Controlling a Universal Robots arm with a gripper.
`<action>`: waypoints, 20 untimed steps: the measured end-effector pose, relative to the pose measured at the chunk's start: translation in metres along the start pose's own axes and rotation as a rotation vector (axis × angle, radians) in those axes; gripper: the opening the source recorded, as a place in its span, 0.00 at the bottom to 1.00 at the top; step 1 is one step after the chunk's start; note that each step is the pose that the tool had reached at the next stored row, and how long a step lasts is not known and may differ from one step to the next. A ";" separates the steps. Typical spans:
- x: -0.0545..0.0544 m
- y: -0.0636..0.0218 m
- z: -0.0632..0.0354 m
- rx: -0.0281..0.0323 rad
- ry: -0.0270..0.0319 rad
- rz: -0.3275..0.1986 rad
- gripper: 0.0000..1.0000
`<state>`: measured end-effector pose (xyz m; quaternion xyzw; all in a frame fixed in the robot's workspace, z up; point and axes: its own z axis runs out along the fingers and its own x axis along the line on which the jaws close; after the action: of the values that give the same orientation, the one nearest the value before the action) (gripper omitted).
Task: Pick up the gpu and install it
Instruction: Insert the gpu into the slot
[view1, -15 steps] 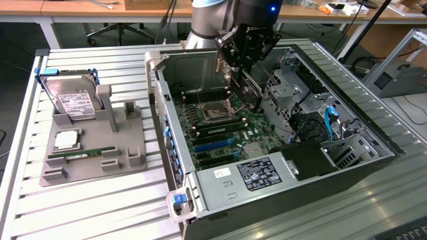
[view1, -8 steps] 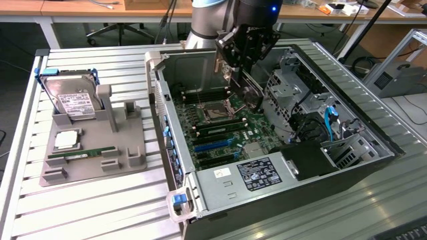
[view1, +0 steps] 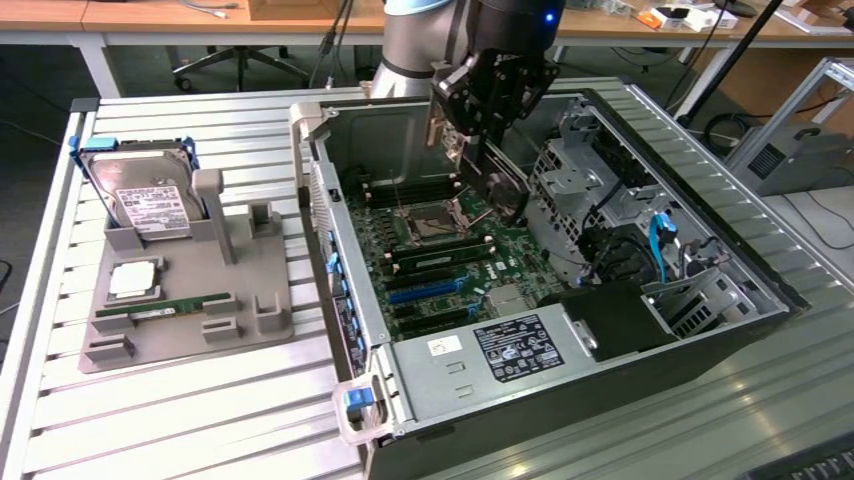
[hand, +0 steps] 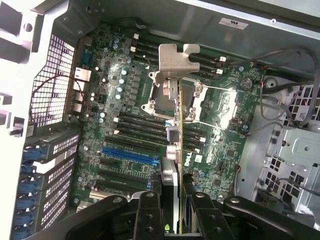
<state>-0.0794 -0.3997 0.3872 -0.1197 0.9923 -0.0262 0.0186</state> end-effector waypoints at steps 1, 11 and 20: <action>0.000 0.0000 0.0000 0.0000 -0.0003 -0.005 0.27; 0.000 0.0000 0.0001 0.0004 -0.0020 -0.043 0.27; 0.000 0.0000 0.0002 0.0011 -0.0034 -0.077 0.27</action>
<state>-0.0794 -0.3997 0.3870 -0.1580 0.9869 -0.0273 0.0194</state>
